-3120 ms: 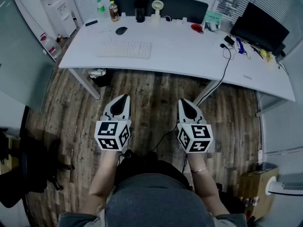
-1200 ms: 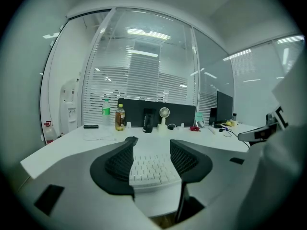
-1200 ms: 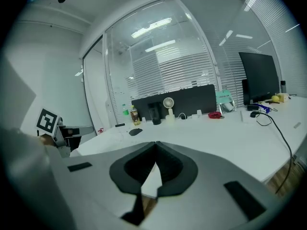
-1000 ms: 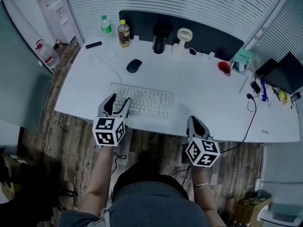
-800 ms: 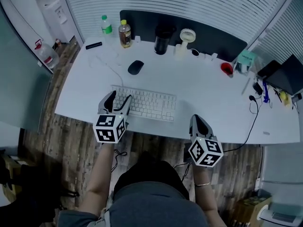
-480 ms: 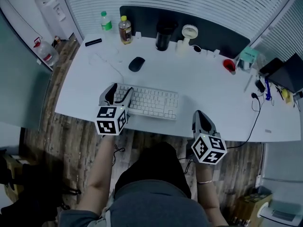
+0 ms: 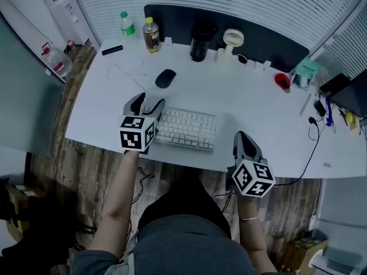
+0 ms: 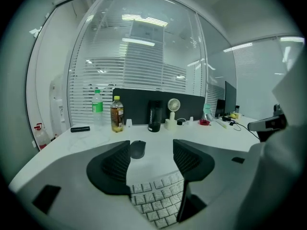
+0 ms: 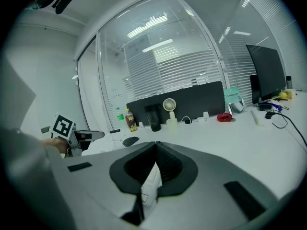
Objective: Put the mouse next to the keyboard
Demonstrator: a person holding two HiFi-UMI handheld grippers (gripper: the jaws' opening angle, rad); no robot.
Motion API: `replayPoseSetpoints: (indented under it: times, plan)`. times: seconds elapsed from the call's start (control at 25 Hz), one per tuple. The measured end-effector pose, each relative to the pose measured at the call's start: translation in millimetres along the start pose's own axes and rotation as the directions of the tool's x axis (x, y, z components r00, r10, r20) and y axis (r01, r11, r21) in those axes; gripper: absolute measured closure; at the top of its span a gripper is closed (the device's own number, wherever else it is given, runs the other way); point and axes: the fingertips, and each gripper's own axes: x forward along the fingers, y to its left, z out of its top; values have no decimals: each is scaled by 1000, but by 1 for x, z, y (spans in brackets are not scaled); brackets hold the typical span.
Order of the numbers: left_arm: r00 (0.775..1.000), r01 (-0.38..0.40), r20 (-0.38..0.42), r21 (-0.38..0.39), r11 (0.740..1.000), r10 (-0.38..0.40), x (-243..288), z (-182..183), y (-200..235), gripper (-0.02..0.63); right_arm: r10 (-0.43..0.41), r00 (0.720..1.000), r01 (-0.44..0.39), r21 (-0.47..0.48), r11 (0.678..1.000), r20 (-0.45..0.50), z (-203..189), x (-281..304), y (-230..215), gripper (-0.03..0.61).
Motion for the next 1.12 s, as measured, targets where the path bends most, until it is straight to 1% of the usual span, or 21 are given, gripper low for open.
replayPoseSetpoints:
  times: [0.2,0.36,0.48,0.6,0.84,1.12]
  plan:
    - [999,-2,-51,35,999,3,36,1,4,342,30,999,-30,-22,999,-19,4,28,-2,574]
    - [996,4,-91,43,999,0,65,-3,8,342,51,998,-52,-24,998,-40,7,50,-3,574]
    - [993,-1,-120,52,999,7,83,-6,14,342,78,995,-81,-48,996,-55,11,68,3,574]
    - [989,-5,-145,57,998,13,98,-11,18,341,103,992,-108,-73,991,-71,14,84,9,574]
    - [983,-9,-182,72,997,22,122,-15,28,328,141,984,-151,-92,984,-104,15,109,17,574]
    - [971,3,-238,112,994,24,151,-22,39,321,153,978,-166,-87,982,-140,10,126,16,574]
